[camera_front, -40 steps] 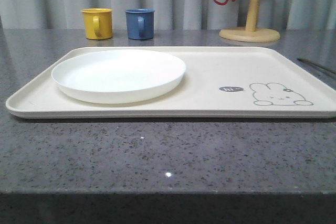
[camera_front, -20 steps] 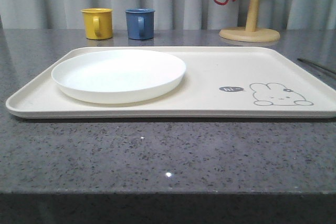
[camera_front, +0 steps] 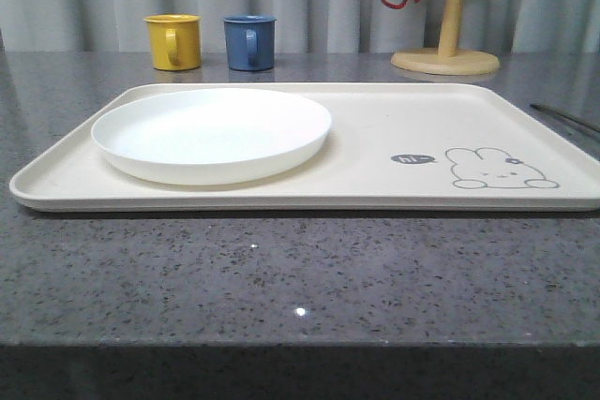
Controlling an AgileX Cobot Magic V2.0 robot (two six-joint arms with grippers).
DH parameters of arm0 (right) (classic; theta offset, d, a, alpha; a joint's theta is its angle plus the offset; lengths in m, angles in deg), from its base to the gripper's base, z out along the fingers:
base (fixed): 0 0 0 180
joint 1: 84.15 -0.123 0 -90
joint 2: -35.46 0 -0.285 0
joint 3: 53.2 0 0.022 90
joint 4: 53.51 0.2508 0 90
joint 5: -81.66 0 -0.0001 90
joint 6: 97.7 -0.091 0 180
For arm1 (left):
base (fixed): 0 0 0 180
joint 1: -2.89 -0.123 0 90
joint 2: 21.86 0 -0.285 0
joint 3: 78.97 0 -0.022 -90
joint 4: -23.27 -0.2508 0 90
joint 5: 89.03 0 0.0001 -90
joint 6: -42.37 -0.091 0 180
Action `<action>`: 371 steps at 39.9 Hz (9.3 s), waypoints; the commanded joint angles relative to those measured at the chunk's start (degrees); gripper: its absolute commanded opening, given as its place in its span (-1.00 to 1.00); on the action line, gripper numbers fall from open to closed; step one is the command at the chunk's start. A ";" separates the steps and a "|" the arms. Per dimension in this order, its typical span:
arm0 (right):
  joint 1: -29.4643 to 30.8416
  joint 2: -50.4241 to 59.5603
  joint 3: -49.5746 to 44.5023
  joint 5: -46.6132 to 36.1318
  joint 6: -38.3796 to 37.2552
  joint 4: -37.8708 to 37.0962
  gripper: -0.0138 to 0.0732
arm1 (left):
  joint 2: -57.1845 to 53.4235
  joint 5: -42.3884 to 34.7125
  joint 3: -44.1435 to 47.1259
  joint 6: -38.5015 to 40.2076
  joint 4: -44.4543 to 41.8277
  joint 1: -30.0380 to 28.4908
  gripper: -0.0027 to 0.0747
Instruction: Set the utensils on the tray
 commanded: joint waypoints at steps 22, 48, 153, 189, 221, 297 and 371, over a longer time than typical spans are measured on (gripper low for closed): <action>-1.87 -37.48 21.44 1.10 0.93 0.24 0.07 | 0.58 -5.04 -1.39 0.43 0.54 0.09 -0.98; -1.87 -46.44 21.50 1.64 0.93 0.19 0.07 | 0.58 -5.04 -1.38 0.43 0.54 0.09 -0.98; -29.97 -56.06 54.33 28.24 -34.60 -15.34 -0.05 | 0.58 -5.04 -1.30 0.43 0.54 0.09 -0.98; 6.41 -40.83 28.57 23.76 -6.94 -11.30 0.09 | 0.58 -5.04 -1.30 0.43 0.54 0.09 -0.98; 6.86 -49.53 28.24 18.82 -5.22 -10.68 -0.01 | 0.58 -5.27 -1.30 0.43 0.54 0.09 -0.98; -25.31 -51.87 34.63 18.82 -32.00 -6.65 -0.74 | 0.58 -5.27 -1.30 0.43 0.54 0.09 -0.98; 15.74 -49.54 42.21 26.71 -4.10 -17.02 0.24 | 0.58 -5.37 -1.30 0.43 0.54 0.09 -0.98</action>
